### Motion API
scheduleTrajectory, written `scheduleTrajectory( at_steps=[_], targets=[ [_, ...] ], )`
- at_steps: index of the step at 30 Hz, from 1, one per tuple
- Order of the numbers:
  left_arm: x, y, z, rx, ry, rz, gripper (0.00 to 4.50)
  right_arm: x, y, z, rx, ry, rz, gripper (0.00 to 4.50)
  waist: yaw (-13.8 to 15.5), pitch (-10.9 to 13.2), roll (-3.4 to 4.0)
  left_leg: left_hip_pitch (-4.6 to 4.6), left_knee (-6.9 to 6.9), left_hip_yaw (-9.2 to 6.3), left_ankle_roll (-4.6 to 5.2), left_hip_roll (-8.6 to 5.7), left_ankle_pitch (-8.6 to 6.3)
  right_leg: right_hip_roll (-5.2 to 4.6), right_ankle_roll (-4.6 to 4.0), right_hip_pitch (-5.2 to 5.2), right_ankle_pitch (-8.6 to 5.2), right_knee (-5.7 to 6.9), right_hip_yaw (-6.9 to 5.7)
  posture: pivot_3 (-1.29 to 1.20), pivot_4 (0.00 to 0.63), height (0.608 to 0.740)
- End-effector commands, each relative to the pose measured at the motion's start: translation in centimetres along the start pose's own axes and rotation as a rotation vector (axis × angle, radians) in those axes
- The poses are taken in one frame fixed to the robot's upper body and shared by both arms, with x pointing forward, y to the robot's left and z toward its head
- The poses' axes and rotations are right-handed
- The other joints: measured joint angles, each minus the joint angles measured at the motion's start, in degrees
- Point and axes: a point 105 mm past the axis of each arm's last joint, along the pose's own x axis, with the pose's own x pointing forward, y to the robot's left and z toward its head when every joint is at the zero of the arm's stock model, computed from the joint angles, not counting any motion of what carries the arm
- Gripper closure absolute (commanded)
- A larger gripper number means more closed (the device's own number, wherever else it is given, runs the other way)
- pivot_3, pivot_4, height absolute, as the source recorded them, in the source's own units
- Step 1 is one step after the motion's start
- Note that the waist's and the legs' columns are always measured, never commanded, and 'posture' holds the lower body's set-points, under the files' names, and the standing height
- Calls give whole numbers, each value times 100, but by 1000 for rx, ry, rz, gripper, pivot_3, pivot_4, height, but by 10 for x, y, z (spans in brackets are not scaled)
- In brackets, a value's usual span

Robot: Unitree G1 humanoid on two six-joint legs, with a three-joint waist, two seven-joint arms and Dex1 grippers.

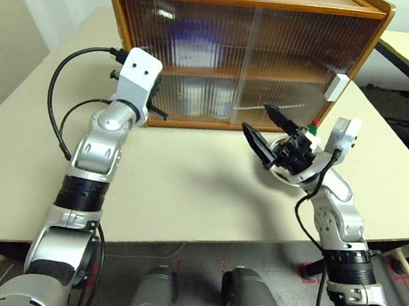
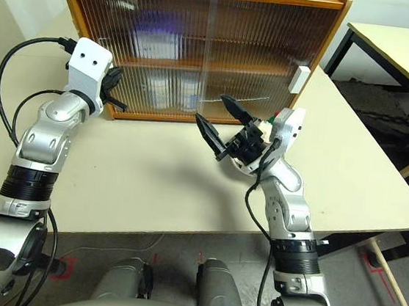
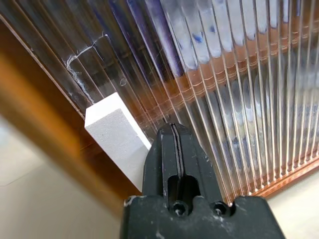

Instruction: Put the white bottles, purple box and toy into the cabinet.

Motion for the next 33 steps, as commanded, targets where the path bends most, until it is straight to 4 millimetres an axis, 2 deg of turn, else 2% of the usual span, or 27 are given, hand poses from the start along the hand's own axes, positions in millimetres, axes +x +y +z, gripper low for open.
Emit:
scheduleTrajectory(
  at_steps=[1, 7, 8, 13, 15, 17, 20, 22, 28, 29, 30, 31, 33],
  targets=[
    [-8, 11, -4, 10, 17, 44, 4468, -1, 0, -3, 10, 14, 8, 0, 13, 0, 0, -1, 0, 0, 0, 1, 0, 0, -1, 0, -1, 0, 0, 19, 0, 740],
    [-16, 11, -7, -3, 21, 43, 4471, -2, -3, -4, 8, 28, 8, 0, 35, 0, 1, -1, -1, 3, -1, 3, -1, -1, -2, -3, -2, 0, 1, 35, 0, 740],
    [-16, 3, -4, -35, 3, -9, 4471, -4, -7, -3, 1, 31, -4, 0, 43, 1, 1, -1, -1, 3, -1, 3, -1, -1, -2, -3, -2, 1, 1, 38, 0, 740],
    [-17, -29, 0, -211, -57, -192, 2743, -14, -20, -3, -13, 60, -41, 0, 152, 2, 3, -2, -1, 6, -1, 2, -1, -5, -5, -4, -3, -1, 0, 41, 0, 740],
    [-19, -39, 5, -339, -98, -251, 2022, -18, -24, -3, -7, 61, -61, 0, 186, 2, 3, -5, -1, 7, -1, 2, -1, -6, -5, -4, -4, -4, -2, 36, 0, 740],
    [-24, -42, 10, -439, -145, -298, 1243, -24, -28, -3, -12, 69, -86, 0, 204, 2, 3, -10, -1, 9, -1, 1, -1, -8, -2, -4, -6, -7, -1, 36, 0, 740],
    [-38, -48, 12, -453, -198, -441, 26, -33, -41, 4, -28, 66, -148, 0, 188, 2, 3, -10, 0, 12, -1, 0, -1, -6, 0, -4, -12, -7, 2, 31, 0, 740],
    [-52, -47, 8, -461, -210, -537, 26, -42, -53, 13, -56, 63, -186, 0, 148, 2, 6, -10, -1, 14, -1, 1, 0, -3, -3, -5, -18, -7, 3, 30, 0, 740],
    [-80, -28, -3, -476, -240, -636, 26, -77, -96, 44, -190, 107, -303, 0, 149, 4, 9, -10, -1, 18, -1, 0, -1, -6, -6, -4, -37, -9, 5, 29, 4, 740],
    [-87, -28, -6, -454, -236, -675, 4, -85, -108, 51, -210, 117, -348, 186, 150, 4, 9, -10, -1, 19, -1, 0, -1, -8, -16, -4, -43, -9, 6, 32, 4, 740],
    [-93, -29, -8, -438, -234, -717, 0, -92, -118, 56, -225, 125, -391, 399, 150, 5, 10, -10, -1, 19, -1, 0, -1, -8, -81, -4, -82, -9, 6, 38, 5, 740],
    [-98, -30, -7, -446, -245, -744, 0, -99, -130, 62, -234, 134, -453, 589, 151, 8, 14, -8, 0, 23, -1, -1, -1, -9, -86, -3, -85, -8, 10, 40, 5, 740],
    [-102, -30, -3, -457, -272, -770, 0, -107, -145, 68, -244, 140, -530, 1330, 156, 8, 13, -7, 0, 28, -1, -3, -1, -16, -85, -2, -85, -7, 12, 39, 5, 740]
  ],
)
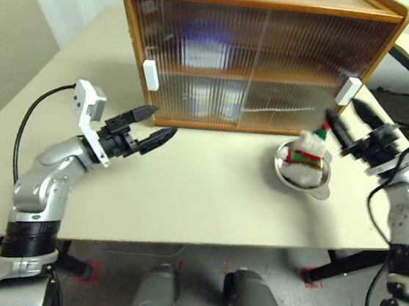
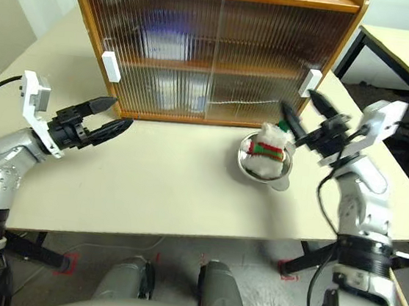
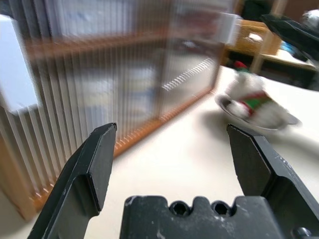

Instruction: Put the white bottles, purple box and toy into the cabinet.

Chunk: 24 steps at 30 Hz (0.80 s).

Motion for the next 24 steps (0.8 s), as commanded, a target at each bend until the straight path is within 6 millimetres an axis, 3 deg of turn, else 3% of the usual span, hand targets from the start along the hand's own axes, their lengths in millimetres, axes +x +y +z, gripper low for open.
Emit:
scheduleTrajectory(
  at_steps=[1, 8, 9, 16, 24],
  targets=[
    [-1, -14, 10, 21, -46, -89, 0, -3, -28, 0, -7, 22, -131, 1713, 4, 0, -4, -1, 0, 0, 0, 0, 0, 0, 1, 1, 1, 0, 0, 41, 5, 740],
    [0, -25, 15, 2, -112, -108, 0, 4, -49, -14, -26, 100, -252, 4324, -2, 0, -1, 7, 0, -3, 2, 1, 1, 7, 4, 9, 3, 2, 6, 69, 7, 740],
    [0, -26, 15, -2, -114, -108, 0, 5, -50, -17, -26, 112, -259, 4456, -1, 0, -1, 7, 0, -3, 3, 1, 2, 8, 5, 9, 3, 1, 9, 72, 7, 740],
    [0, -30, 14, -12, -112, -100, 0, 13, -64, -31, -27, 160, -367, 4456, 11, 0, -1, 6, 1, 1, 6, -4, 4, 9, 16, 10, 3, -1, 19, 83, 6, 740],
    [2, -29, 16, -11, -119, -84, 0, 27, -61, -41, 6, 182, -352, 4456, 18, 0, -1, 6, 1, -2, 25, -2, 14, 13, 17, 10, 3, 0, 19, 100, 0, 740]
  ],
)
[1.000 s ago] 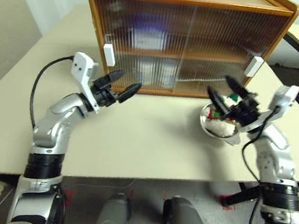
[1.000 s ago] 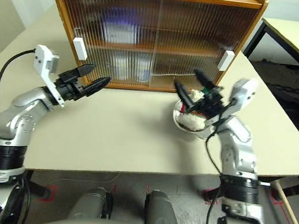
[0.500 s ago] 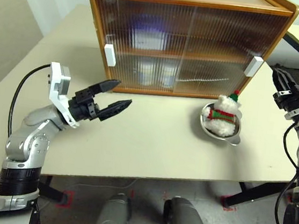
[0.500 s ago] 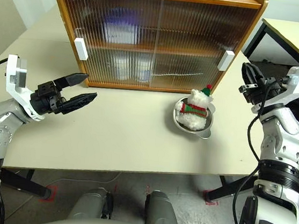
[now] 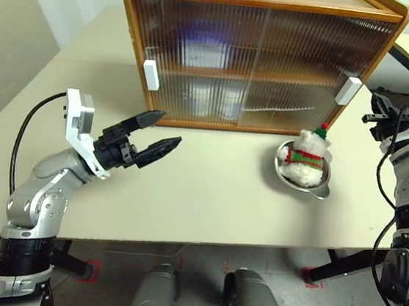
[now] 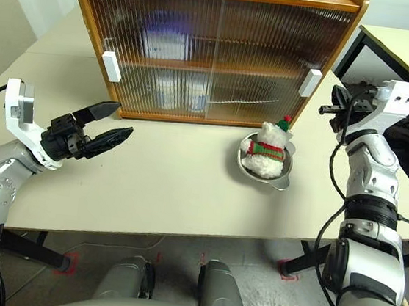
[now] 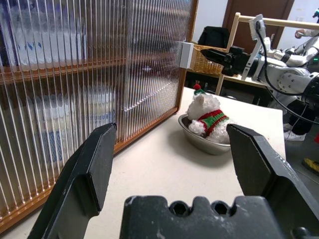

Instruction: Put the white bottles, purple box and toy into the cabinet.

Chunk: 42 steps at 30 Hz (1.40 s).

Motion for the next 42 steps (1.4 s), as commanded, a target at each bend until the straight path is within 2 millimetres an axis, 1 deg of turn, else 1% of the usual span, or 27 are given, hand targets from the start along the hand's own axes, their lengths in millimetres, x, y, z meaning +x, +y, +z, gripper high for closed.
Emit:
scheduleTrajectory(
  at_steps=[1, 5, 11, 18, 23, 26, 29, 31, 36, 42],
  targets=[
    [2, -3, 5, -3, -19, 0, 0, 3, 5, -6, 6, 10, 11, 4456, 2, 0, 0, 0, 0, 0, 1, 0, 0, 0, 0, 0, 0, 0, 0, 102, 0, 740],
    [0, -1, 4, 0, -7, 6, 0, 9, 15, -9, 20, 14, 40, 4456, 3, 0, 0, -1, 0, 0, 2, 0, 1, -1, 3, 0, -1, 0, 1, 109, 0, 740],
    [-3, 0, 3, 1, 4, 13, 0, 15, 25, -10, 33, 14, 67, 4456, 8, 0, 1, -1, -1, -1, -1, 2, 0, 0, 3, 0, -1, 1, -1, 111, 0, 740],
    [-6, 1, 1, 4, 12, 19, 0, 19, 42, -11, 37, 13, 135, 4456, 11, 0, 1, 0, -1, -1, -13, 3, -8, 0, 2, 0, -1, 1, -1, 131, 0, 740],
    [-7, 3, 0, 9, 14, 22, 0, 24, 65, -9, 61, -4, 204, 4456, 3, 1, 3, 2, -1, -1, -16, 5, -9, 3, 2, -1, -1, 4, -1, 131, 0, 740],
    [-7, 3, 0, 9, 14, 23, 0, 26, 75, -8, 70, -10, 234, 4456, 13, 2, 5, 2, -1, -2, -17, 6, -10, 2, 3, -2, 0, 7, -2, 130, 0, 740],
    [-6, 2, -2, 8, 15, 22, 0, 28, 97, -6, 54, -18, 305, 4456, 35, 2, 5, 1, -1, -3, -18, 6, -11, 2, 16, -3, 8, 7, -4, 132, 0, 740],
    [-6, 2, -2, 8, 17, 22, 0, 29, 104, -5, 48, -22, 327, 4456, 38, 2, 6, 0, -1, -2, -20, 6, -12, 2, 16, -4, 8, 7, -4, 133, 0, 740],
    [-6, 2, -2, 10, 16, 27, 0, 32, 137, -1, 102, -47, 411, 4456, 100, 3, 7, -1, -4, -2, -21, 9, -12, 3, 21, -8, 10, 8, -5, 134, 0, 740],
    [-7, 3, -2, 12, 20, 29, 0, 36, 168, 6, 142, -68, 487, 4456, 124, 6, 13, -2, -6, -2, -23, 10, -13, 2, 25, -13, 15, 10, -8, 139, 0, 740]
  ],
)
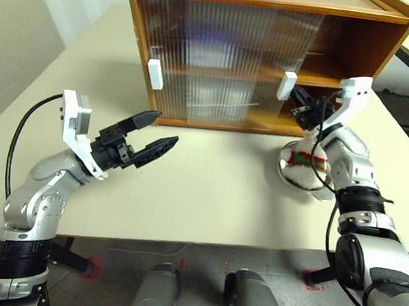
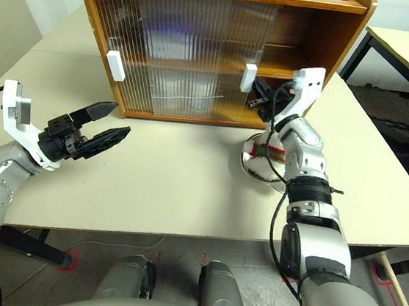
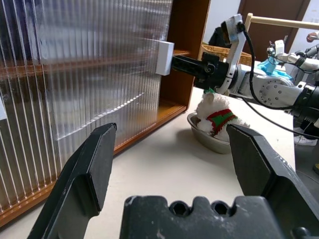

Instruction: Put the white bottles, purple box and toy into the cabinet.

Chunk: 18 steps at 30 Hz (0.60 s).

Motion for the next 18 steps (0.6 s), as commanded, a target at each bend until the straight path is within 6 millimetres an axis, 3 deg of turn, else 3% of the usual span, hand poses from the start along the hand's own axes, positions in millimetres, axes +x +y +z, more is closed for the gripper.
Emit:
scheduleTrajectory(
  at_steps=[1, 11, 15, 18],
  targets=[
    [-2, 0, -1, 12, 20, 0, 0, 12, 18, 13, 1, -42, 65, 4456, 1, 2, 3, -1, 0, 0, 0, 0, 0, 0, -1, -2, 1, 0, 0, 139, 0, 740],
    [-5, 0, -3, 14, 23, 11, 0, 12, 40, 15, 28, -58, 125, 4456, 7, 2, 6, -6, -10, 0, -6, 4, -4, -4, 0, -12, 2, 0, -11, 140, 0, 740],
    [-5, 0, -4, 14, 25, 7, 0, 6, 35, 14, 15, -42, 112, 4456, 11, 3, 7, -7, -17, 0, -7, 5, -4, -4, 1, -16, 2, 0, -14, 134, 0, 740],
    [-3, 0, -4, 15, 21, 0, 0, -5, 15, 20, -21, -22, 68, 4456, 25, 4, 9, -8, -21, 0, -7, 5, -4, -4, 1, -19, 2, 0, -15, 135, 0, 740]
  ],
)
